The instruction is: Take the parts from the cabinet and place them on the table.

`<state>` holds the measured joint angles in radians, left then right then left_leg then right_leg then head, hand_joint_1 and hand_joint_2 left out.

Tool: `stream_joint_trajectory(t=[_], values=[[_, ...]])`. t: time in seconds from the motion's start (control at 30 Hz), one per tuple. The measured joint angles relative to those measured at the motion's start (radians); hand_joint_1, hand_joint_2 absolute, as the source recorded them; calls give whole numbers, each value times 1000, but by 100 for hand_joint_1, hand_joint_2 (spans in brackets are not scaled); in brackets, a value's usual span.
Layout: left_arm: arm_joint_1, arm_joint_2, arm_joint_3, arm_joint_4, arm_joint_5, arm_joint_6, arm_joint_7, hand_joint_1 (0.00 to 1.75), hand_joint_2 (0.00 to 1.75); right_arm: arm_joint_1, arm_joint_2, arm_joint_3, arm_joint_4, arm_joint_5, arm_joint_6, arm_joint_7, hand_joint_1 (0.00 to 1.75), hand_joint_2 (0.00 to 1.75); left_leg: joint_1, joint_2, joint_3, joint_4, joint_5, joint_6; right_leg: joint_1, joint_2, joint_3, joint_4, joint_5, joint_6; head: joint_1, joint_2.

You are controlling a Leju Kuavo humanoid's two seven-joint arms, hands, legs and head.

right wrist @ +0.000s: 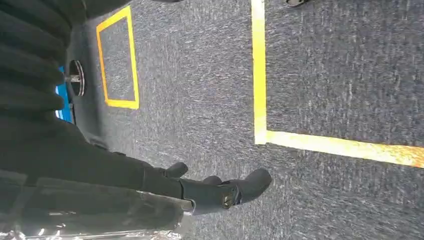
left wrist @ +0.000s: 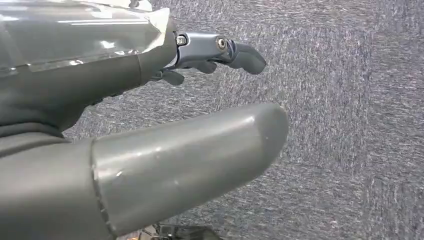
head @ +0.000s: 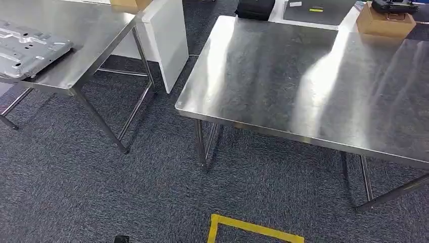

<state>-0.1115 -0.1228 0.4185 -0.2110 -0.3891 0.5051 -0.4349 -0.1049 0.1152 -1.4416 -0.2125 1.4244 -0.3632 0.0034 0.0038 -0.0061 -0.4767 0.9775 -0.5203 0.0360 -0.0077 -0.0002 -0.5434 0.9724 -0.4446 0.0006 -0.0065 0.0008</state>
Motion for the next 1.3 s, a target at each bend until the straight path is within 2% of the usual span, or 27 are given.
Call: stream_joint_trajectory(t=[0.07,0.13,0.17,0.23,0.27,0.3,0.33,0.4,0.47,0.5,0.53,0.63,0.67,0.73,0.77,0.83,0.87,0.9,0.97,1.0,1.03,1.07,1.13,1.17,1.2,1.23,1.3], values=[[1,0,0,0,-2,1,-1,0,0,-2,0,0,0,-1,0,0,0,175,-8,5,-7,1,16,3,0,-1,-1,-3,10,14,-2,0],[0,0,0,0,-2,1,0,0,0,-3,0,0,0,-1,0,-1,0,175,-12,7,-9,-13,29,20,2,-1,-3,-11,23,34,-3,0],[-1,-3,0,0,-4,1,0,0,0,-3,-2,0,0,-1,0,-2,0,175,4,16,-6,-33,49,25,4,-2,-12,4,14,32,-2,0],[-5,-3,0,0,-5,1,0,0,0,-2,-3,0,0,-2,0,-4,0,175,0,17,-24,-38,68,38,1,0,-57,97,-68,21,4,0],[-5,-3,0,0,-5,1,0,0,0,-2,-4,0,0,-2,0,-5,0,175,-1,18,-38,-37,77,35,-3,0,-90,182,-116,18,6,0],[-4,-5,0,0,-5,1,0,0,0,-2,-7,0,0,-2,0,-5,0,175,-1,19,-52,-37,86,33,-7,0,-119,269,-155,22,5,0],[-4,-6,0,0,-5,1,0,0,0,-1,-7,0,0,-2,0,-6,0,175,0,21,-66,-35,95,31,-10,0,-130,318,-165,33,7,0],[-4,-8,0,0,-5,1,0,0,0,2,-12,0,0,-2,3,-7,0,175,4,21,-87,-30,108,22,-18,0,-81,271,-129,62,7,0],[-5,-10,0,0,-5,1,0,0,0,1,-18,0,0,-1,3,-9,0,175,9,21,-112,-11,116,9,-30,-2,50,72,-74,89,8,0],[-6,-8,0,-1,-5,1,0,0,0,-2,-17,1,1,-1,4,-9,0,175,4,21,-122,4,117,4,-35,-3,97,-9,-93,89,9,0],[-6,-8,0,0,-5,1,0,0,0,-1,-16,2,1,-1,4,-9,0,175,2,21,-131,12,121,-5,-17,14,97,11,-81,70,9,0],[-5,-8,0,-1,-5,1,-1,0,0,1,-19,2,1,-1,4,-8,0,175,1,15,-140,23,131,-15,-17,13,68,16,-84,46,0,0],[-3,-8,0,-1,-4,1,-1,0,0,1,-18,2,1,-1,4,-8,0,175,8,14,-145,28,127,-20,-35,11,64,13,-75,32,-2,0],[-3,-5,0,-1,-5,1,-2,0,0,0,-17,2,1,-2,3,-8,0,175,13,13,-176,107,27,-27,-26,6,47,14,-58,5,-3,0],[-3,-5,0,-1,-5,1,-2,0,0,1,-17,2,1,-2,4,-8,0,175,14,11,-204,191,-32,-32,-22,4,37,14,-50,-4,-6,0],[-2,-6,0,0,-6,0,-1,0,0,3,-17,2,1,-2,4,-7,0,175,15,10,-242,324,-91,-35,-13,3,18,16,-32,-7,-6,0],[-1,-6,0,0,-7,0,-1,0,0,4,-17,2,1,-2,4,-6,0,175,15,9,-230,331,-82,-33,-9,4,7,16,-24,-6,-6,0],[-1,-6,0,0,-7,0,-1,0,0,5,-17,2,1,-2,4,-6,0,175,15,9,-196,292,-59,-27,-6,4,0,17,-18,-6,-6,0],[-2,-6,0,0,-8,-1,0,0,0,5,-16,2,1,-2,4,-4,0,175,9,5,-72,114,3,-4,3,6,-11,17,-7,-4,-6,0],[-5,-3,0,-1,-8,-1,0,0,0,4,-13,3,2,-1,4,-3,0,175,2,-1,-17,29,2,17,0,7,-12,17,-2,-3,-6,0],[-6,0,0,-2,-8,-2,0,0,0,4,-7,4,2,0,4,-3,0,175,0,8,-8,13,-1,17,7,6,-17,15,5,7,-2,0],[-5,0,0,-2,-8,-1,0,0,0,4,-8,4,3,0,4,-2,0,175,-8,7,-12,13,8,19,-4,5,-17,13,9,12,-2,0],[-4,0,0,-1,-7,-2,0,0,0,3,-6,5,3,1,4,0,0,175,-17,9,-16,2,18,31,-7,4,-19,6,22,30,-8,0],[-4,0,0,-1,-6,-2,-1,0,0,4,-5,5,3,1,4,0,0,175,-13,10,-9,-23,39,42,3,5,-20,1,27,34,-7,0],[-6,-2,0,-1,-6,-2,-2,0,0,4,-7,5,3,1,4,-2,0,175,-6,18,-8,-42,57,37,0,2,-32,16,11,31,-6,0],[-6,-3,0,-1,-5,-2,-1,0,0,3,-7,5,3,0,4,-3,0,175,-5,16,-19,-47,68,47,1,3,-52,63,-35,22,-2,0],[-6,-4,0,-1,-6,-5,0,0,0,2,-8,6,3,0,3,-4,0,175,-4,19,-41,-46,82,41,-8,3,-107,211,-120,18,2,0]])
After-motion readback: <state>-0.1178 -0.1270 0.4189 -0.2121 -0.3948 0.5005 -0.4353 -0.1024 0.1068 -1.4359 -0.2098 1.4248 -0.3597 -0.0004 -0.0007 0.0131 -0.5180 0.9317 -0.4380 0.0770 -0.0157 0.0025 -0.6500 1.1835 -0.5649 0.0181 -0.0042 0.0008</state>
